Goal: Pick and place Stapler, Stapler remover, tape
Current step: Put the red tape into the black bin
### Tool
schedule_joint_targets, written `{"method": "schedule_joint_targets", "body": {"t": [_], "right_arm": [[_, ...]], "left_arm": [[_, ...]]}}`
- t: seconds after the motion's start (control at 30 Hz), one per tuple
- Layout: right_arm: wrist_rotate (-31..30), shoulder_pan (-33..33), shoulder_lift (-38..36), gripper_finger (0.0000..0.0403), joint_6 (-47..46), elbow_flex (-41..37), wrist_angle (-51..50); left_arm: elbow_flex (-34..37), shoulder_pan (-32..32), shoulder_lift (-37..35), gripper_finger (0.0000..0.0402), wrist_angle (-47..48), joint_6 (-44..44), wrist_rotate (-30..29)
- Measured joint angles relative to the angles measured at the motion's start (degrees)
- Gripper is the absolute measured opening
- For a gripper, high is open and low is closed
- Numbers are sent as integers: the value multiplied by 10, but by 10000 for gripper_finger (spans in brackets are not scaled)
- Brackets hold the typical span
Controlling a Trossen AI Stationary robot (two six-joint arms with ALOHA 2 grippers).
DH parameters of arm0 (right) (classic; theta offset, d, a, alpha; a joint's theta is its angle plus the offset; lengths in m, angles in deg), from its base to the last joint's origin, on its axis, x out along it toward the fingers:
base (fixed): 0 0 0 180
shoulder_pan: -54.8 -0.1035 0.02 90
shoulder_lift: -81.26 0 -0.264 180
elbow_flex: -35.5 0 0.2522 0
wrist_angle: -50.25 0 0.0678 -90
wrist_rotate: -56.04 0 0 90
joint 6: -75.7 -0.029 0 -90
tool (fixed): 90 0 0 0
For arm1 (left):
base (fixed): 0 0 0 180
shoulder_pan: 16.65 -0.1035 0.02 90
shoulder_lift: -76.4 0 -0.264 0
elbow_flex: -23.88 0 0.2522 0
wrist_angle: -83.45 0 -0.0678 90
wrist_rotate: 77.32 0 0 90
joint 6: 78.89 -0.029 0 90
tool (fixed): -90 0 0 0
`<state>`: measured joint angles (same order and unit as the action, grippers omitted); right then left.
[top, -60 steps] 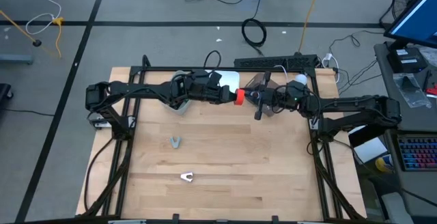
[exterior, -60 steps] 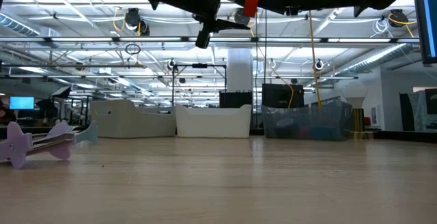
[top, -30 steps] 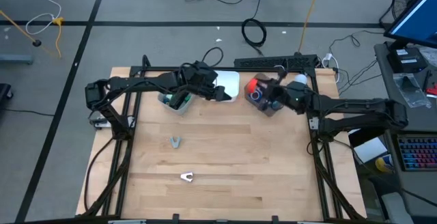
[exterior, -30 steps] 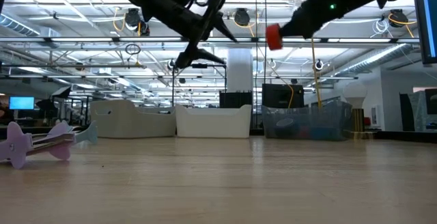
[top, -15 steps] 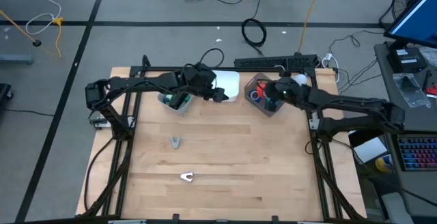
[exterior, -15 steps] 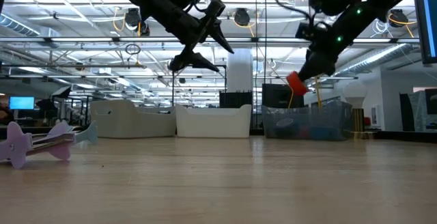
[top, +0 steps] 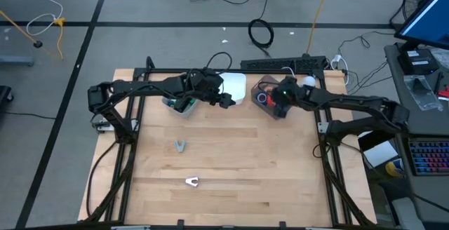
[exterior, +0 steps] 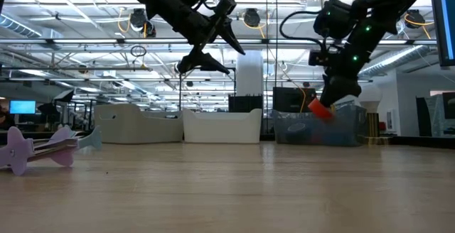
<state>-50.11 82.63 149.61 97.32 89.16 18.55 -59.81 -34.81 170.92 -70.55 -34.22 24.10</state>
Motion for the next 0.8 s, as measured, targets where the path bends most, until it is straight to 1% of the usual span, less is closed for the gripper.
{"method": "schedule_joint_targets", "body": {"t": [0.1,0.2,0.37,0.43,0.57,0.7,0.8], "right_arm": [[14,5,6,38,-1,0,-13],[15,8,8,38,-1,0,-14],[15,16,8,39,-1,0,-19],[16,19,8,40,-1,0,-25],[45,27,8,40,-17,0,-30],[45,29,8,40,-29,0,-37],[45,29,8,40,-29,0,-40]], "left_arm": [[0,2,0,253,0,0,-11],[0,2,0,253,0,-7,-23],[0,3,0,253,2,-22,-25],[0,3,0,253,0,-50,-29],[0,7,-1,253,-8,-121,-41],[0,23,-3,253,-8,-163,-40],[0,34,-27,253,-4,-190,-39]]}}
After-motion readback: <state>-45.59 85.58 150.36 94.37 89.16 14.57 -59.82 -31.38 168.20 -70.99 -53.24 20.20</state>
